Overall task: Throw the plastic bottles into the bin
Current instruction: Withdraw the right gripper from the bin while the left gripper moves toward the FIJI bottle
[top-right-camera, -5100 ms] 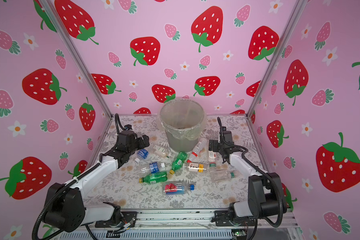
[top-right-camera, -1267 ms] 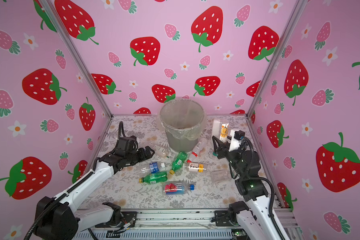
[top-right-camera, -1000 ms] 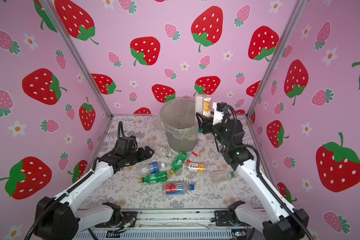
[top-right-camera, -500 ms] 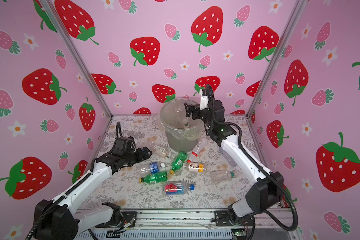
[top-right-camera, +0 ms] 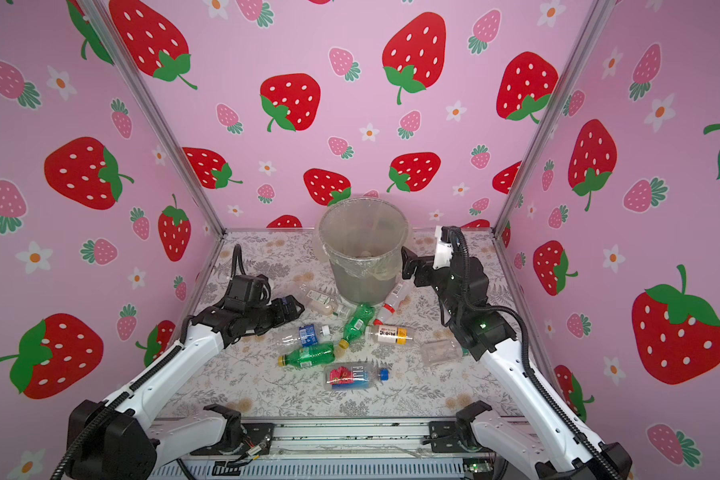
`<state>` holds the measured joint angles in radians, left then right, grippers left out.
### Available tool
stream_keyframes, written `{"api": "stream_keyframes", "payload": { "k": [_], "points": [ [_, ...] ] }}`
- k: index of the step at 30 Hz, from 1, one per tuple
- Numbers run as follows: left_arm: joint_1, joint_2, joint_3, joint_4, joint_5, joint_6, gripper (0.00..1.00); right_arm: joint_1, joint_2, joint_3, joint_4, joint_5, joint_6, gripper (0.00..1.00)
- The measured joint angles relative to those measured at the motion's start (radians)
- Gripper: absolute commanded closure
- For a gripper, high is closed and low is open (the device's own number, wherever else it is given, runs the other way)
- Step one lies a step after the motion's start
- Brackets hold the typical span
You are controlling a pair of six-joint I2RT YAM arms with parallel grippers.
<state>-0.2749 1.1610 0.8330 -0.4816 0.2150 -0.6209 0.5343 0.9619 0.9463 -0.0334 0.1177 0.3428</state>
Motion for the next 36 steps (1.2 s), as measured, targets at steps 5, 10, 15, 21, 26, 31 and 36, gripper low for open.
{"api": "stream_keyframes", "payload": {
  "k": [5,10,15,21,26,31,36],
  "points": [
    [0.0,-0.008,0.0,-0.023,0.006,0.015,0.01,-0.003,-0.032,-0.096,-0.063,0.001,0.021,0.01],
    [0.0,-0.028,0.004,-0.059,0.006,0.031,0.01,-0.012,-0.074,-0.155,-0.105,0.001,0.035,0.01],
    [-0.001,-0.038,0.013,-0.091,0.005,0.047,0.01,-0.023,-0.091,-0.187,-0.111,0.001,0.058,0.01],
    [-0.027,-0.038,0.023,-0.126,0.003,0.064,0.01,-0.042,-0.091,-0.217,-0.112,-0.003,0.083,0.01],
    [-0.066,-0.034,0.03,-0.137,0.001,0.08,0.01,-0.07,-0.056,-0.224,-0.111,-0.016,0.1,0.01],
    [-0.14,-0.04,0.039,-0.137,-0.013,0.112,0.01,-0.101,0.002,-0.236,-0.11,-0.048,0.11,0.01],
    [-0.21,-0.047,0.047,-0.129,-0.008,0.167,0.01,-0.118,0.017,-0.252,-0.11,-0.073,0.118,0.01]
  ]
}}
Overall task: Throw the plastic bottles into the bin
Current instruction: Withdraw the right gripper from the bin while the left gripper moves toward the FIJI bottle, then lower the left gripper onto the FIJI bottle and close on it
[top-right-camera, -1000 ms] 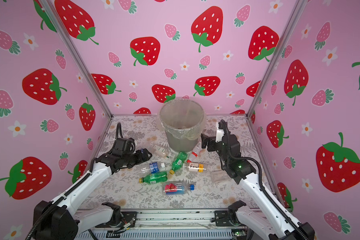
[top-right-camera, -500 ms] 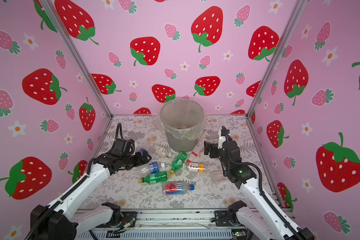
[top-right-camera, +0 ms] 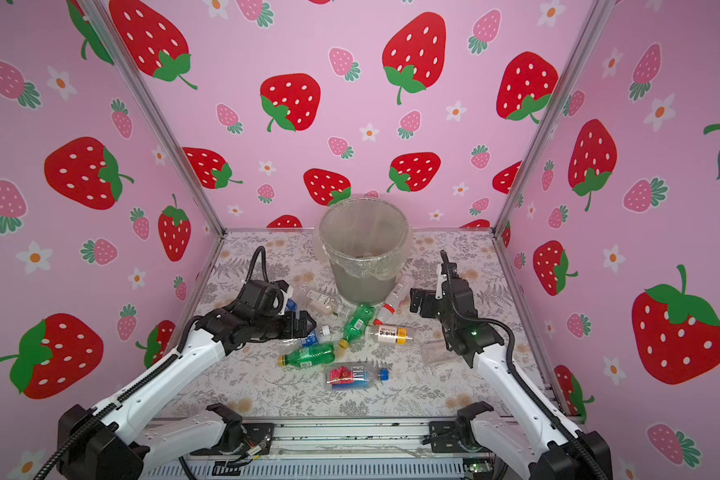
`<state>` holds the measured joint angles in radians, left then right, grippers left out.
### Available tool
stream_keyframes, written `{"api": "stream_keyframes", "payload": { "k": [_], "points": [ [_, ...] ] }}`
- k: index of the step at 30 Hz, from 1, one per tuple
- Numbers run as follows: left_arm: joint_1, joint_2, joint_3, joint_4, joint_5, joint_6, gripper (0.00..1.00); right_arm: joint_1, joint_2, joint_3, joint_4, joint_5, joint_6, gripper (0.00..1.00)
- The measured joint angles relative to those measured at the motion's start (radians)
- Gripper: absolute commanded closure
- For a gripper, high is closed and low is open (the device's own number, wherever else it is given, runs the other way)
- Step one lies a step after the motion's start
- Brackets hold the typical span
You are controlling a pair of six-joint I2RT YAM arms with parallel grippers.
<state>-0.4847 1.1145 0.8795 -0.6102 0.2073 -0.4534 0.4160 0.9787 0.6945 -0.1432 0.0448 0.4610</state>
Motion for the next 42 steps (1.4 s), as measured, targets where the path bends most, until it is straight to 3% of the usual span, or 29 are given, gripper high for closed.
{"api": "stream_keyframes", "payload": {
  "k": [9,16,27,42],
  "points": [
    [-0.151,0.003,0.0,0.022,0.008,0.084,0.01,-0.007,-0.013,-0.018,0.003,-0.017,0.015,0.01],
    [-0.322,0.027,0.005,0.013,-0.016,0.137,0.01,-0.008,-0.1,-0.051,-0.001,-0.011,0.021,0.01],
    [-0.546,0.18,0.079,-0.028,-0.122,0.219,0.01,-0.013,-0.173,-0.061,-0.024,-0.002,0.039,0.01],
    [-0.628,0.34,0.102,-0.036,-0.252,0.278,0.01,-0.017,-0.216,-0.069,-0.06,0.011,0.04,0.01]
  ]
}}
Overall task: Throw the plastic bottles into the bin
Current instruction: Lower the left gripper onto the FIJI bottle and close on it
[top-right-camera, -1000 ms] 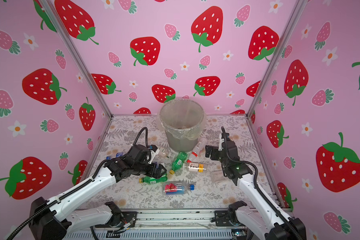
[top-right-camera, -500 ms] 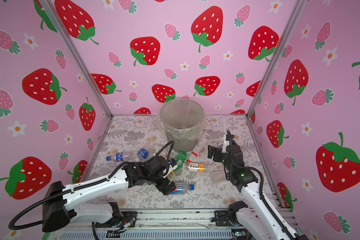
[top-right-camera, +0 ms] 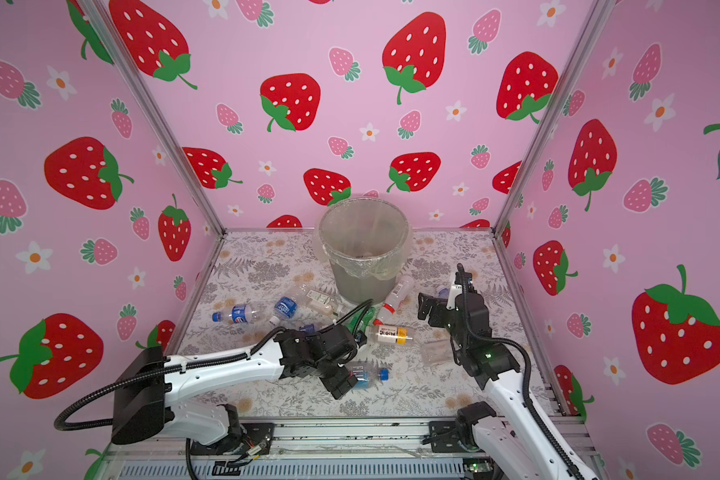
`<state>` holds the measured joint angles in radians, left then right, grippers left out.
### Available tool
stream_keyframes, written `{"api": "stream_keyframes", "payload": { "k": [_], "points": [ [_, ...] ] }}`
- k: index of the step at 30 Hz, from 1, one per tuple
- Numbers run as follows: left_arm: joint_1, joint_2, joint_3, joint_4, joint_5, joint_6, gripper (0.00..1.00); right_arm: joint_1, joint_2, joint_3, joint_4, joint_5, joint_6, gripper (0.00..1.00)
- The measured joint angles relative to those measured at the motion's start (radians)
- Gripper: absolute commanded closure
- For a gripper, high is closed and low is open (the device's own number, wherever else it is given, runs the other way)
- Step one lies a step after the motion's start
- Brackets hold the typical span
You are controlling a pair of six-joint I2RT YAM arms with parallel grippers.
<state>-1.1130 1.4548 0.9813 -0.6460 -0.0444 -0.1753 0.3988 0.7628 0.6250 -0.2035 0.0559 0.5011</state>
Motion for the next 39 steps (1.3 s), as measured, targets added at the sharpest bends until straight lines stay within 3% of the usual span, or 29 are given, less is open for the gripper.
{"api": "stream_keyframes", "payload": {
  "k": [19,39],
  "points": [
    [-0.042,0.098,0.003,-0.001,-0.05,0.024,0.06,-0.005,0.009,-0.015,0.0,-0.004,-0.001,0.01],
    [-0.047,0.173,0.029,-0.01,-0.06,0.014,0.39,-0.011,0.008,-0.026,0.001,-0.004,-0.005,0.01]
  ]
}}
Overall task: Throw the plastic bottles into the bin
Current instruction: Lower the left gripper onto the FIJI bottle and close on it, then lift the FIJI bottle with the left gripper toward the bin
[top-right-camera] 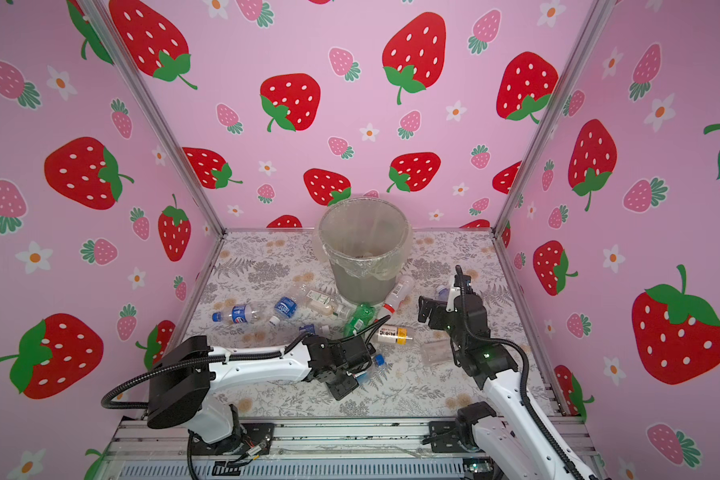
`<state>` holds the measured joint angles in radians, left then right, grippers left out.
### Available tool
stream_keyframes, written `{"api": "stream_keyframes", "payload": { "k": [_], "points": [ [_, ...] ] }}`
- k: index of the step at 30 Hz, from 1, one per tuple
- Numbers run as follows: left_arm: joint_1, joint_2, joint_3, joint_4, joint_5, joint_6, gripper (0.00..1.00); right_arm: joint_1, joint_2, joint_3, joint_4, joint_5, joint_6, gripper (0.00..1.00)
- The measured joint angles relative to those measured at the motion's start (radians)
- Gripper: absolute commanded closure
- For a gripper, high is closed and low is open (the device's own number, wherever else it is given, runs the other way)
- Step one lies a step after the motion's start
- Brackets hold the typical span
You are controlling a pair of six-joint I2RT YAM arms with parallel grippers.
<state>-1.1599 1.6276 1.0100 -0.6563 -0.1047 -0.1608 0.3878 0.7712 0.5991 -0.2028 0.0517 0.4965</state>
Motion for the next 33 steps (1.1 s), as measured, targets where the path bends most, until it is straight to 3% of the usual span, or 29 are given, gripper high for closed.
{"api": "stream_keyframes", "payload": {
  "k": [4,8,14,33],
  "points": [
    [-0.002,0.0,0.01,-0.005,-0.003,-0.005,0.49,0.0,0.0,-0.001,0.0,0.0,0.0,0.01],
    [-0.002,0.0,0.061,-0.05,-0.011,-0.018,0.52,0.0,0.0,-0.002,0.0,-0.001,0.0,0.01],
    [-0.002,-0.005,0.153,-0.071,-0.013,-0.03,0.53,-0.002,0.003,-0.002,0.0,-0.008,0.0,0.01],
    [-0.002,-0.202,0.204,-0.11,-0.108,-0.109,0.52,-0.006,-0.012,-0.002,0.0,-0.007,0.0,0.01]
  ]
}}
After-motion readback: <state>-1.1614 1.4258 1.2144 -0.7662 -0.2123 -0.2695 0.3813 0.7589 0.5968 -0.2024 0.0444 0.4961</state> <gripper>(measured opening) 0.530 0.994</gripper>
